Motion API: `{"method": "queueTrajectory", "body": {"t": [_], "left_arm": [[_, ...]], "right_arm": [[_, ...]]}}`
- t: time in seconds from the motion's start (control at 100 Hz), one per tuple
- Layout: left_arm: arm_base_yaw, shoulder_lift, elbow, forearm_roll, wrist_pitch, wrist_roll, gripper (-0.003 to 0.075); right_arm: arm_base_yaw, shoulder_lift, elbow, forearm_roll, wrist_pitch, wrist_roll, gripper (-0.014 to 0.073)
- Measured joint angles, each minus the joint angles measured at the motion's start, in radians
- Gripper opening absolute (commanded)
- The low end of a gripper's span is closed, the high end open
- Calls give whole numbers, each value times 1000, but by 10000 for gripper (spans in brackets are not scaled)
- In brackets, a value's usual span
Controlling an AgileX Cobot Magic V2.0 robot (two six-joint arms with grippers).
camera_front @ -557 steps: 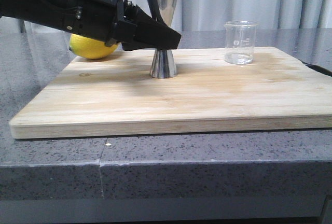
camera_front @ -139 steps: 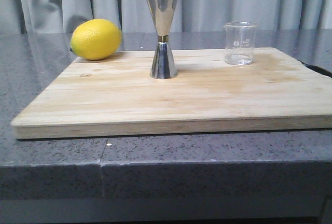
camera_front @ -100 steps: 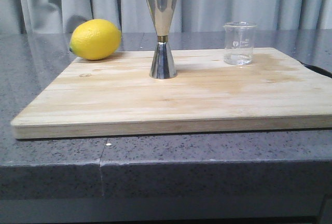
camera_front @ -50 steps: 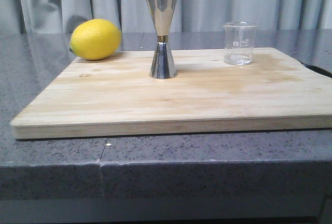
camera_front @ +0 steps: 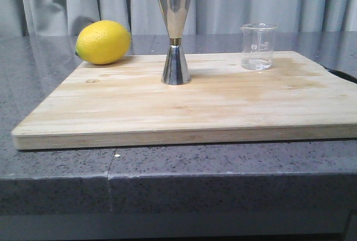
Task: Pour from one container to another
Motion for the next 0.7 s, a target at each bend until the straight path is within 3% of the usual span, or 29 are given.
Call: {"method": "queueTrajectory", "body": {"t": [0.06, 0.11, 0.18, 0.39, 0.7], "left_arm": [[4, -14, 0, 242, 66, -294, -19], [11, -24, 4, 377, 104, -425, -19], [15, -37, 18, 461, 123, -508, -19], [17, -70, 76, 511, 25, -565, -19], [17, -70, 76, 531, -13, -568, -19]], "right_arm": [[0, 0, 0, 0, 0, 0, -75], [0, 0, 0, 0, 0, 0, -75], [0, 0, 0, 0, 0, 0, -75], [0, 0, 0, 0, 0, 0, -75], [0, 0, 0, 0, 0, 0, -75]]}}
